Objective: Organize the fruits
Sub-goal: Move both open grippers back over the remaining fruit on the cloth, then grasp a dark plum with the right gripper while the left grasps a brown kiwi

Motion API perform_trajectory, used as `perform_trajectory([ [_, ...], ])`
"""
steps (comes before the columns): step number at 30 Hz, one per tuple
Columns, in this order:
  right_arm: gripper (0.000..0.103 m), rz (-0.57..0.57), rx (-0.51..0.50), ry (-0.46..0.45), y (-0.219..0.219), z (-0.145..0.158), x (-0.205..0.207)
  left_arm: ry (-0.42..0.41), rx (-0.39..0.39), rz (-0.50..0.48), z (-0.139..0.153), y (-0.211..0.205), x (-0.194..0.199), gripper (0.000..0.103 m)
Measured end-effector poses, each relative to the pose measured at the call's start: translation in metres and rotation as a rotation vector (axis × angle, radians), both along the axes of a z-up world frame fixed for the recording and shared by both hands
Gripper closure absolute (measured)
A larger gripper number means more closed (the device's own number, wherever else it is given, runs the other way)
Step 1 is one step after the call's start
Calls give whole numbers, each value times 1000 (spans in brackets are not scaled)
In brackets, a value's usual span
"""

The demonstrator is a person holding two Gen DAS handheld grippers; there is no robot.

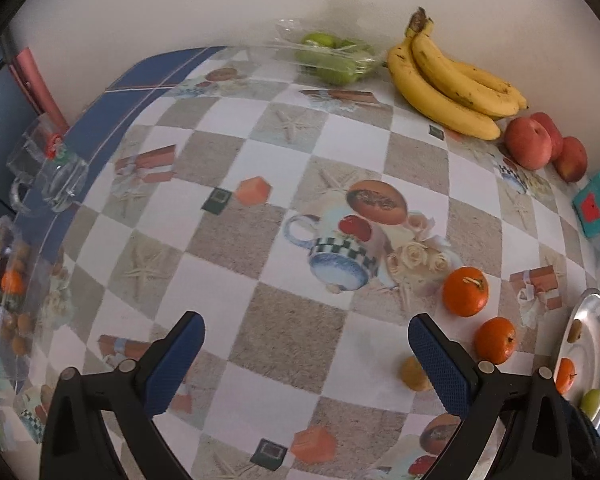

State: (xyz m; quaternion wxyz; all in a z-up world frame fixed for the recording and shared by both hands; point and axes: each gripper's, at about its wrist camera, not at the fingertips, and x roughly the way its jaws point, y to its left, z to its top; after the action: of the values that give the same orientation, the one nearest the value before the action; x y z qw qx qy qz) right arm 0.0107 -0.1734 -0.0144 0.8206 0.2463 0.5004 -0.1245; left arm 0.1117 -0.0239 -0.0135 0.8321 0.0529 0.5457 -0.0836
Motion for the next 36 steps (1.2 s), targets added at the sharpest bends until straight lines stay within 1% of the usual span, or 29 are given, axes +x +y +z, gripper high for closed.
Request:
perform_trajectory([
  [3,34,6,9,11,1,-5,5,-37,4,-20,4,-7,3,1],
  [5,40,12,14,15,2,-6,7,-44,-10,-24,6,-9,5,1],
  [7,41,17,20,17,3,-8,10,-41,-15,-27,6,-11,8,1],
  [9,42,19,23,21,3,-9,13,-46,1,-42,4,-15,9,7],
  [11,49,21,26,27,4,-11,14,-40,7,-57,2,-19,9,9],
  [14,50,27,28,38,5,-14,15,-7,-27,-69,0,-22,6,9],
  [16,50,30,30,47,6,-16,15,5,-34,-81,-1,-24,4,9],
  [18,51,30,36,51,6,-17,15,18,-40,-93,-3,-27,2,12],
  [22,52,37,37,58,7,-19,13,80,-78,-113,-12,-30,0,19],
  [24,54,42,39,62,8,-20,13,107,-85,-119,-17,-32,-2,25],
  [26,58,46,36,66,9,-21,14,131,-97,-124,-22,-32,-3,26],
  [28,58,47,36,66,9,-21,13,156,-120,-127,-25,-33,-5,27],
  [29,58,47,38,65,9,-21,13,170,-133,-129,-26,-34,-6,29],
  [30,58,49,37,65,9,-21,14,177,-136,-132,-28,-35,-6,36],
  [31,59,51,35,65,9,-21,14,184,-137,-136,-29,-36,-7,40],
  [32,60,53,34,66,10,-21,14,195,-139,-138,-30,-36,-8,43],
  [34,61,57,35,65,10,-21,14,210,-153,-137,-32,-35,-9,45],
  [35,63,59,34,65,11,-21,14,219,-162,-137,-33,-35,-8,51],
  [36,64,62,35,65,11,-21,14,224,-165,-137,-34,-35,-9,53],
])
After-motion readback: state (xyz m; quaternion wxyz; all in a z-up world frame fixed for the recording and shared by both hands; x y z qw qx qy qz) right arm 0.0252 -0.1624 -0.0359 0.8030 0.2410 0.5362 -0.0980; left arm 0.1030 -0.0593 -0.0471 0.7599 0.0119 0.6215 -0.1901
